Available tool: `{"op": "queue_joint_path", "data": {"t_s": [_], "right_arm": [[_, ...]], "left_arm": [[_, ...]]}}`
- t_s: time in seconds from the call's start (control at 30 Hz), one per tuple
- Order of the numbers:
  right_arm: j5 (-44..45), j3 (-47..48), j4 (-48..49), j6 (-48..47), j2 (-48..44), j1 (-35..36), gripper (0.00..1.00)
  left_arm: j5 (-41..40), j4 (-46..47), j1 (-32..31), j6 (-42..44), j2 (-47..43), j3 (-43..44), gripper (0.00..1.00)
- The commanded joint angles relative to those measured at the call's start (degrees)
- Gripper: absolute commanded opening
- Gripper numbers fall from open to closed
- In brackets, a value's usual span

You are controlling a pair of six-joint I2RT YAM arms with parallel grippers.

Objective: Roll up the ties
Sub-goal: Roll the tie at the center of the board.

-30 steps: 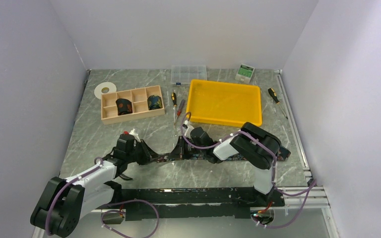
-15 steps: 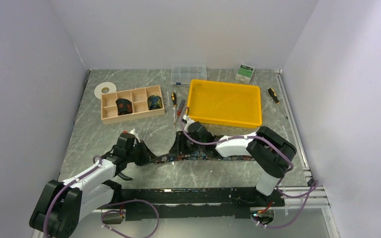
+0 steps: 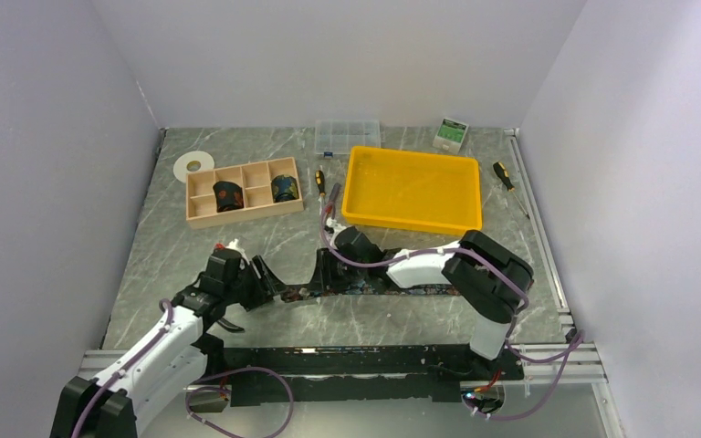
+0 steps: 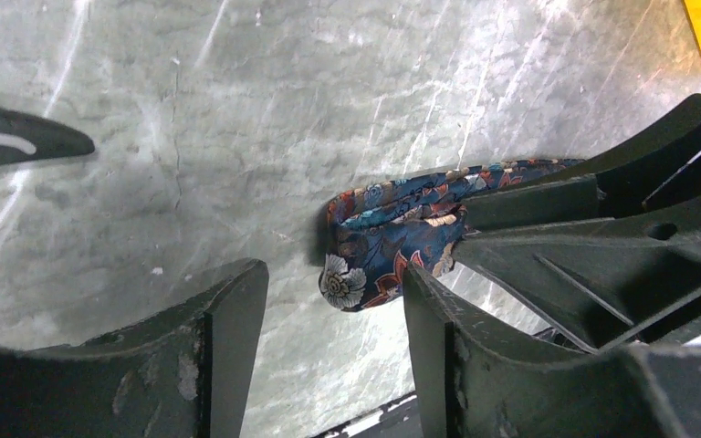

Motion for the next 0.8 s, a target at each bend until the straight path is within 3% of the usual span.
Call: {"op": "queue_joint_path", "data": {"t_s": [0.0,0.17,0.37,0.5,0.67,0.77], "right_arm": [[-1.5,2.4,2.5,1.4,2.0,0.4,0.38],[-0.3,1.5,2.3,1.2,0.8,0.5,0.37],[5.3,4.0,-6.7,-4.8,-4.4,0.5,0.42],[10.3,11.1,-15.0,-10.8,-4.3,0.4,0.41],[10.7,23.8,-24.0,-15.7,4.5,0.5,0.32],[9.7,29.7,-26.0,-17.4,9.4,0.6,0.28]], "left_arm": [[-0.1,-1.8,0.1,-2.0,-1.0,0.0,0.6],[1.6,-4.6,-0.1,-1.8,-2.4,1.3,0.57],[-4.0,-13.4,-4.0,-6.5,-9.8,4.6,0.48],[-7.1,-18.9,-7.1,-10.3,-11.3,7.3,0.33],[-10.5,-17.6,-15.0,-16.5,-9.3,5.7,0.06],[-14.0,-13.9,-20.6,-20.1,-6.7,3.9,0.03]]}}
